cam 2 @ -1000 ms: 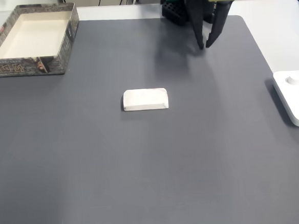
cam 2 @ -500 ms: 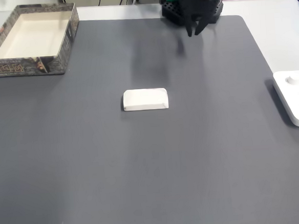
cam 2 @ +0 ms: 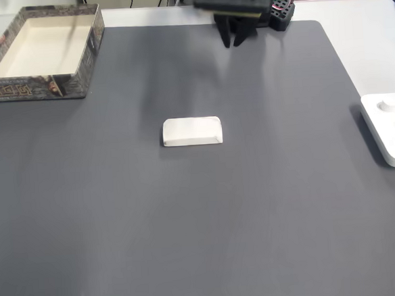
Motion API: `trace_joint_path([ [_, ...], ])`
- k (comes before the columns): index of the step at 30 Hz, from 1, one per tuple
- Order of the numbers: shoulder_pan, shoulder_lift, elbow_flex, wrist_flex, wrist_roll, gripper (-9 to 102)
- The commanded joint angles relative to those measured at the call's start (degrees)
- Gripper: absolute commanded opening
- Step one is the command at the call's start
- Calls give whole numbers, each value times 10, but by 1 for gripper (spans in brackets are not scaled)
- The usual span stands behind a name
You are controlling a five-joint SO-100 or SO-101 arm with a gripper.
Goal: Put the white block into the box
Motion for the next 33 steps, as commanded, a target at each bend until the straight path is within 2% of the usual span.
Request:
trace_joint_path([
  [1,15,-44,-81,-28,-36,-2],
  [14,28,-214,-272,-19,20,-2],
  [21,32,-250,-302,11,28,-2],
  [33,46,-287,-324,14,52,-2],
])
